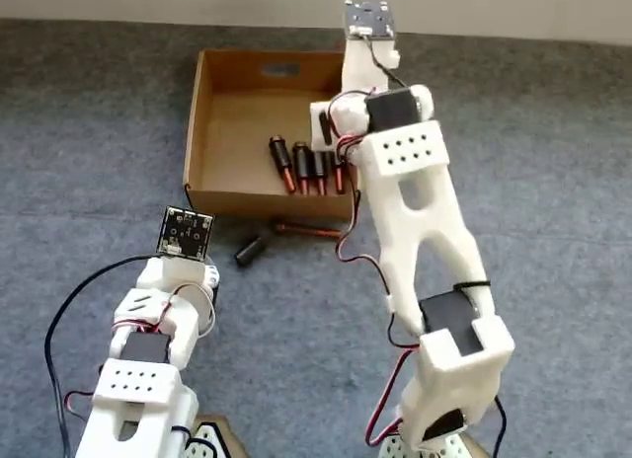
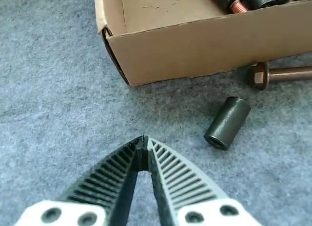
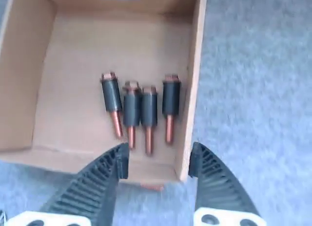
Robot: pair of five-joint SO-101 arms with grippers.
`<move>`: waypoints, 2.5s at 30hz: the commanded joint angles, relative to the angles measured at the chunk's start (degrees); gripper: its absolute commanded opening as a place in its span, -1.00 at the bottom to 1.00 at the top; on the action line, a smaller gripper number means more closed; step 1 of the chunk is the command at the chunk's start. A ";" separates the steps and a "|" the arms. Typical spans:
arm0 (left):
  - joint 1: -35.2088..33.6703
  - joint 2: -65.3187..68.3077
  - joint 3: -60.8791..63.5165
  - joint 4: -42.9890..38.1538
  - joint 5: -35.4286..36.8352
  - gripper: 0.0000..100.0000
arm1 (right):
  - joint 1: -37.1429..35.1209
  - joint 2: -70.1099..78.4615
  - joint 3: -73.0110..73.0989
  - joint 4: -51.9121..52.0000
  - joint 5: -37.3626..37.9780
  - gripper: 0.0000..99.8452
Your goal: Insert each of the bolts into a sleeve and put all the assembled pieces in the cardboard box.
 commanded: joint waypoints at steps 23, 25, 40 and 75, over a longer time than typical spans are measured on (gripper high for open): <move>-29.58 -0.84 -4.00 -4.13 25.23 -0.97 | -23.87 -5.23 26.68 -9.80 -13.89 -0.62; -30.55 -0.84 -4.09 -4.13 26.29 -0.97 | -25.54 -5.23 28.97 -12.18 -16.62 -0.62; -30.81 -0.84 -4.09 -4.13 26.37 -0.97 | -28.18 2.51 30.20 -25.63 -36.22 -0.62; -30.37 -0.84 -4.09 -4.13 26.37 -0.97 | -19.65 13.23 30.29 -28.97 -29.54 -0.99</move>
